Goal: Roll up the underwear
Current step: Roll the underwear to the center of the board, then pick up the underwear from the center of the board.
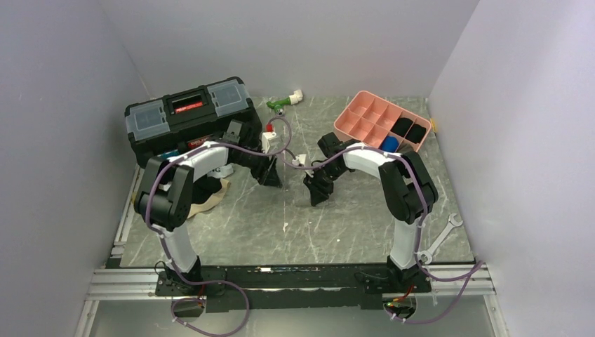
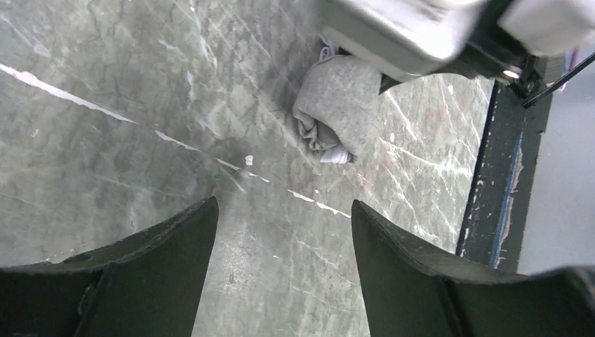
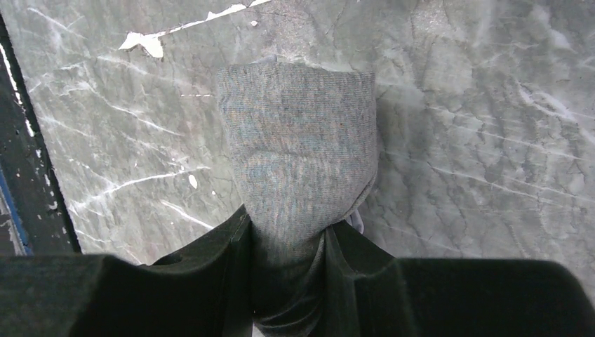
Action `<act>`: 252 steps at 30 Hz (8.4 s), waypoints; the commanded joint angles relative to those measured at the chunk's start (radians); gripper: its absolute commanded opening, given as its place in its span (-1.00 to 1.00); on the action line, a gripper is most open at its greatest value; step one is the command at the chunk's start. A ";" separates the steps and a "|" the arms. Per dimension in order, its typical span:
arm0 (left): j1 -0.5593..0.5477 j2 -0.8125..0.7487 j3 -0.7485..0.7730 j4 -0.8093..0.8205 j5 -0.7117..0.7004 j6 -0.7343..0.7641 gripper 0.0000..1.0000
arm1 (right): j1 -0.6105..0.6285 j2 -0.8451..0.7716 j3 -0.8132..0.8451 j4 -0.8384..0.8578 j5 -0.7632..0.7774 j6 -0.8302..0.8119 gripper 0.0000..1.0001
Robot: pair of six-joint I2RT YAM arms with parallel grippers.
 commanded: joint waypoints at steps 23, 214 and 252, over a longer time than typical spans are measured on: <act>-0.468 -0.278 -0.283 0.427 -0.531 0.336 0.61 | -0.030 0.161 0.074 -0.234 -0.022 -0.040 -1.00; -0.404 -0.353 -0.185 0.283 -0.750 0.436 -1.00 | -0.319 -0.135 0.370 -0.166 0.486 0.172 0.37; -0.332 -0.402 -0.107 0.120 -0.726 0.338 -1.00 | -0.420 0.153 0.565 -0.192 0.562 0.030 0.01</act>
